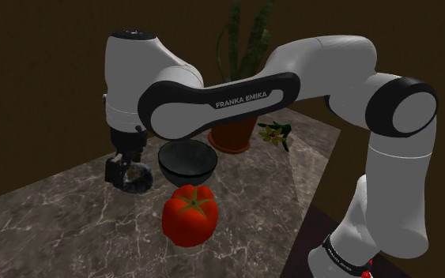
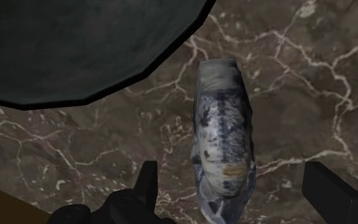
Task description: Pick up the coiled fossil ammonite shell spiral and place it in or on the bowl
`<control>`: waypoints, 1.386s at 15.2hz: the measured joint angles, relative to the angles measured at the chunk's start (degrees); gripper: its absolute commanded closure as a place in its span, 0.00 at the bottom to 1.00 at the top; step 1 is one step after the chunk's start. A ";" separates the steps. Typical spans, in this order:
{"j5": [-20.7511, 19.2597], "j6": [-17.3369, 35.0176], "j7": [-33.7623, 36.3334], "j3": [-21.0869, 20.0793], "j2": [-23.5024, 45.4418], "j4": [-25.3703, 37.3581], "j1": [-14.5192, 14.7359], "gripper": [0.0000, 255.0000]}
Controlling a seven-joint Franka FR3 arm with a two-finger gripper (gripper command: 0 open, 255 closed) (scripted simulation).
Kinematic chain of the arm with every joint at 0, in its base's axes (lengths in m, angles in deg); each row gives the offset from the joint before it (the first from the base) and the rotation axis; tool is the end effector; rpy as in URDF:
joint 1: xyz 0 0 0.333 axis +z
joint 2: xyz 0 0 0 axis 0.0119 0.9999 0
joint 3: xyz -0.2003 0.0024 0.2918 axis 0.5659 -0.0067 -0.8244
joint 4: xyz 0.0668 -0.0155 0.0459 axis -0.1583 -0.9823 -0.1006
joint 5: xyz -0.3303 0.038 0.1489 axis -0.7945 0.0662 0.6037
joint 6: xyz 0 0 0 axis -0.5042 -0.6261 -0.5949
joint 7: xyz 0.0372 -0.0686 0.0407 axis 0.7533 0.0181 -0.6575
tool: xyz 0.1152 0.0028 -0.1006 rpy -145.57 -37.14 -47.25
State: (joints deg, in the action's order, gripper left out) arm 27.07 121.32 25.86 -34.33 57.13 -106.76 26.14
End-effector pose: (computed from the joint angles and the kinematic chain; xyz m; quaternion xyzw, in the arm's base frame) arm 0.4818 0.4679 0.4514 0.9311 0.3589 0.0656 0.0022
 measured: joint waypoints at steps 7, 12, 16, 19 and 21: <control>0.00 0.01 -0.01 0.00 0.00 0.01 0.00 1.00; 0.00 0.02 0.00 0.00 0.00 0.02 0.00 1.00; 0.26 -2.29 -0.27 -0.14 -0.25 2.08 0.16 1.00; 0.56 -4.24 -0.63 -0.27 -0.68 3.67 0.17 1.00; 0.68 -5.79 -0.90 -0.31 -0.72 5.21 0.24 1.00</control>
State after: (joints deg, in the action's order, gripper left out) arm 27.75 115.53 24.96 -34.64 56.40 -101.55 26.38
